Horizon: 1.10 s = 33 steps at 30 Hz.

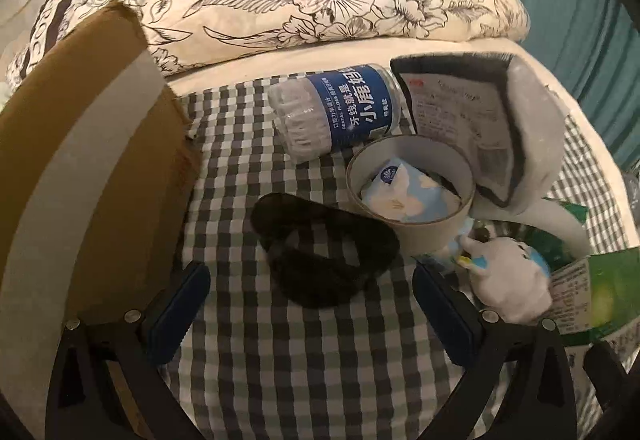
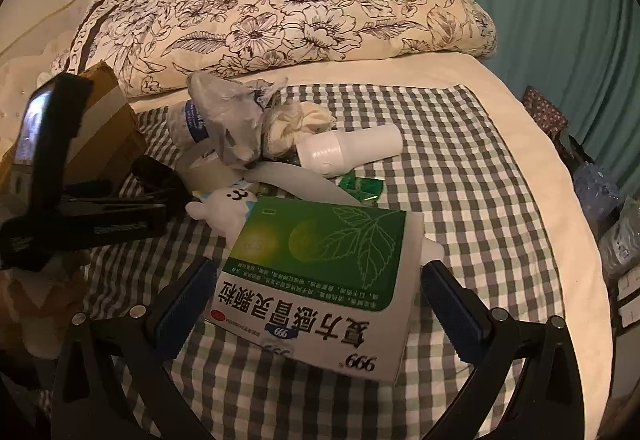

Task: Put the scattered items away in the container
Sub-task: 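Grasp the black eye mask with the left tool while the right tool grasps the green medicine box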

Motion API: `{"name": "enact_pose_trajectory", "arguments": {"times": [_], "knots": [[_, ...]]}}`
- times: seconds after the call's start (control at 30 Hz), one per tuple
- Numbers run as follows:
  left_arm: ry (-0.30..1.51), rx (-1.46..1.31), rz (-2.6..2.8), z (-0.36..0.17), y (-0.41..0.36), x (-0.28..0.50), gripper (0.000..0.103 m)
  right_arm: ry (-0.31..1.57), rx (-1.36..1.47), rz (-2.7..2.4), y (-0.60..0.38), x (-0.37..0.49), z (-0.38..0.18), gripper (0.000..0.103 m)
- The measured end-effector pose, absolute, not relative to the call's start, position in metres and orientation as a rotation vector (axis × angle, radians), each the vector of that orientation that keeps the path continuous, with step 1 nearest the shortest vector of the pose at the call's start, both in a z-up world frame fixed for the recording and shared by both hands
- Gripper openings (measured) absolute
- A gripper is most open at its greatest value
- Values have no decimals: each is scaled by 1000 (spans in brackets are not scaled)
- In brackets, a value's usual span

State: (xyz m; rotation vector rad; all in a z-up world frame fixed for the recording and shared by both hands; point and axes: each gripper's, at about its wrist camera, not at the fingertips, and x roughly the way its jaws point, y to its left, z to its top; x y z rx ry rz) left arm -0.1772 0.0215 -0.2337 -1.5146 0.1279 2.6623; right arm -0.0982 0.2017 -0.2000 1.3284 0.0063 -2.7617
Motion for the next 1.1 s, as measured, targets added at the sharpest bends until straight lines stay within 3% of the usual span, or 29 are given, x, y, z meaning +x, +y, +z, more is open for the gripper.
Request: {"name": "enact_pose_trajectory", "arguments": {"times": [0.47, 0.6, 0.7, 0.83, 1.1], "knots": [[179, -1564, 2592, -263, 29, -194, 103, 210, 1422, -2790, 184, -110, -217, 103], [83, -1552, 2569, -264, 23, -194, 103, 122, 1452, -2783, 194, -108, -223, 103], [49, -1551, 2568, -264, 20, -195, 96, 129, 1436, -2791, 195, -105, -218, 96], [36, -1532, 2588, -260, 14, -195, 75, 89, 1420, -2774, 197, -102, -214, 94], [1, -1497, 2592, -248, 12, -183, 75, 56, 1356, -2777, 195, -86, -197, 94]]}}
